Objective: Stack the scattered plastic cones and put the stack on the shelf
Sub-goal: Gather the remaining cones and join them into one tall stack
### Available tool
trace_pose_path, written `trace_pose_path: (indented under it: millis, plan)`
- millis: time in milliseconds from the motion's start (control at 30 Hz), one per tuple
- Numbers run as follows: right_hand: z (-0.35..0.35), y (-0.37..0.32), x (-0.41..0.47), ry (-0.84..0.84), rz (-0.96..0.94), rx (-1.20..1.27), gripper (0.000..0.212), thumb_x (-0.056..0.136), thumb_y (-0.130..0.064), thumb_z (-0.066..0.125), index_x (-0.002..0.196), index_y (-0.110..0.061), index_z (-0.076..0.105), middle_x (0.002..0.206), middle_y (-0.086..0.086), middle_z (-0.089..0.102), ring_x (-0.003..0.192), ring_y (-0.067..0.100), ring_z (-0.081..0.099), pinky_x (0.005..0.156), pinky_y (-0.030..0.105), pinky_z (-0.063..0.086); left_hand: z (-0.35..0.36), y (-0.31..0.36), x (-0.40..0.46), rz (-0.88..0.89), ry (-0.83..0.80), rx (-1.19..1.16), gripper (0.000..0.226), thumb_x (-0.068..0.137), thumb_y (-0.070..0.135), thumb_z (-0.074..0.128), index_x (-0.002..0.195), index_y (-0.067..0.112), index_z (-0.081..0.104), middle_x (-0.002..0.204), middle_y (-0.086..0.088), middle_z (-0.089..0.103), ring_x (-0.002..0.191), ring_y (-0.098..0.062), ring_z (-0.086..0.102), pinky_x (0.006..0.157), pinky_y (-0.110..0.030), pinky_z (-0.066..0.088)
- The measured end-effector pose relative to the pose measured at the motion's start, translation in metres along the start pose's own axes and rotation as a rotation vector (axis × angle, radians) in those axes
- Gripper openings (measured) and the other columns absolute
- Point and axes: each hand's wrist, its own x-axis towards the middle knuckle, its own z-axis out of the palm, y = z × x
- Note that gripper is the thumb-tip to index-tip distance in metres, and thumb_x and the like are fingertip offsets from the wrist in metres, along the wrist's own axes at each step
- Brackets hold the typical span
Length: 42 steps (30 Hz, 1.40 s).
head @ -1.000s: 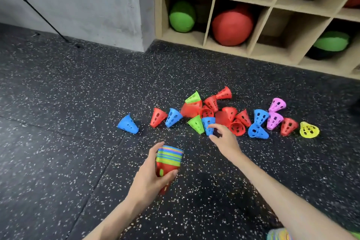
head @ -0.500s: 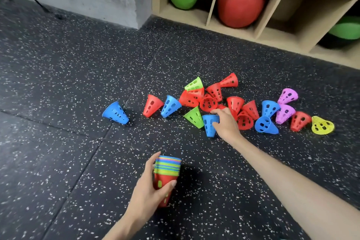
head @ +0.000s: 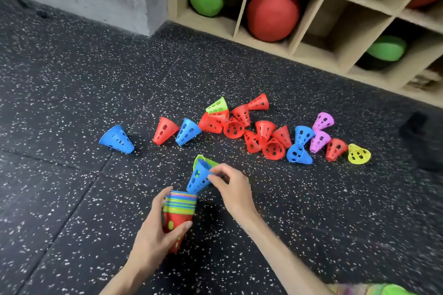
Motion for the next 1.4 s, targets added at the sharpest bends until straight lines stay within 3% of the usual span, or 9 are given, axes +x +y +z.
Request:
trace_pose_path:
  millis: [300, 567, 833, 900, 1000, 1133, 1233, 1333, 1400]
  plan:
    - [0.01, 0.001, -0.014, -0.153, 0.039, -0.021, 0.007, 0.088, -0.028, 0.071, 0.094, -0.029, 0.075, 0.086, -0.018, 0.072, 0.083, -0.001, 0.065, 0.087, 0.035, 0.053, 0.005, -0.003, 0.0, 0.023, -0.015, 0.109, 0.093, 0.075, 0.043, 0.088, 0.139, 0.069, 0.027, 0.124, 0.03, 0.062, 0.096, -0.003, 0.07, 0.085, -0.042, 0.06]
    - [0.02, 0.005, -0.031, -0.218, 0.006, -0.034, 0.013, 0.09, -0.034, 0.067, 0.101, -0.032, 0.074, 0.097, -0.023, 0.074, 0.09, 0.0, 0.066, 0.092, 0.031, 0.05, 0.007, 0.0, -0.01, 0.039, 0.028, 0.155, 0.101, 0.076, 0.043, 0.088, 0.143, 0.071, 0.018, 0.133, 0.034, 0.055, 0.1, 0.009, 0.064, 0.084, -0.023, 0.051]
    - [0.023, 0.011, -0.036, -0.268, -0.011, -0.048, 0.018, 0.09, -0.032, 0.07, 0.108, -0.033, 0.073, 0.106, -0.027, 0.071, 0.102, -0.005, 0.062, 0.094, 0.023, 0.047, 0.002, 0.003, -0.01, 0.057, -0.002, 0.151, 0.097, 0.077, 0.046, 0.086, 0.145, 0.071, 0.021, 0.14, 0.028, 0.054, 0.112, 0.002, 0.063, 0.095, -0.024, 0.051]
    - [0.024, 0.015, -0.037, -0.23, -0.063, -0.017, 0.017, 0.09, -0.027, 0.07, 0.106, -0.032, 0.075, 0.107, -0.026, 0.068, 0.102, -0.003, 0.062, 0.093, 0.023, 0.047, 0.002, 0.006, -0.01, 0.059, -0.011, 0.122, 0.093, 0.078, 0.046, 0.086, 0.144, 0.07, 0.025, 0.135, 0.03, 0.057, 0.11, 0.006, 0.062, 0.091, -0.014, 0.047]
    - [0.02, 0.022, -0.041, -0.004, -0.07, 0.06, 0.017, 0.094, -0.021, 0.068, 0.102, -0.033, 0.076, 0.105, -0.023, 0.067, 0.101, 0.003, 0.065, 0.089, 0.023, 0.05, 0.003, 0.007, -0.012, 0.033, 0.009, 0.067, 0.09, 0.078, 0.042, 0.087, 0.142, 0.067, 0.028, 0.12, 0.031, 0.064, 0.099, 0.005, 0.064, 0.088, -0.022, 0.051]
    - [0.008, 0.039, -0.041, 0.3, -0.055, -0.125, 0.018, 0.094, -0.023, 0.069, 0.103, -0.038, 0.073, 0.107, -0.021, 0.057, 0.105, 0.007, 0.05, 0.091, 0.022, 0.043, 0.006, 0.001, -0.019, 0.008, 0.028, 0.052, 0.091, 0.078, 0.041, 0.088, 0.139, 0.068, 0.026, 0.121, 0.034, 0.063, 0.101, 0.005, 0.065, 0.086, -0.015, 0.048]
    - [-0.001, 0.053, -0.036, 0.233, 0.013, -0.193, 0.024, 0.093, -0.023, 0.071, 0.11, -0.04, 0.071, 0.116, -0.015, 0.047, 0.113, 0.009, 0.044, 0.098, 0.015, 0.035, 0.008, 0.0, -0.022, -0.005, 0.05, 0.045, 0.093, 0.076, 0.042, 0.088, 0.139, 0.069, 0.026, 0.12, 0.029, 0.065, 0.1, 0.003, 0.066, 0.086, -0.019, 0.049]
    - [0.001, 0.064, -0.031, 0.07, 0.059, -0.168, 0.034, 0.092, -0.022, 0.07, 0.118, -0.044, 0.066, 0.123, -0.023, 0.047, 0.116, 0.005, 0.053, 0.102, 0.037, 0.047, 0.008, -0.001, -0.021, -0.008, 0.041, 0.03, 0.093, 0.076, 0.041, 0.088, 0.14, 0.067, 0.026, 0.121, 0.025, 0.066, 0.1, -0.002, 0.067, 0.091, -0.028, 0.053]
    - [0.004, 0.062, -0.028, 0.079, 0.049, -0.183, 0.036, 0.092, -0.021, 0.07, 0.12, -0.043, 0.065, 0.123, -0.025, 0.05, 0.112, 0.003, 0.057, 0.099, 0.039, 0.051, 0.007, -0.001, -0.022, -0.007, 0.029, 0.021, 0.093, 0.077, 0.04, 0.089, 0.141, 0.066, 0.027, 0.124, 0.026, 0.065, 0.102, -0.003, 0.067, 0.094, -0.031, 0.053]
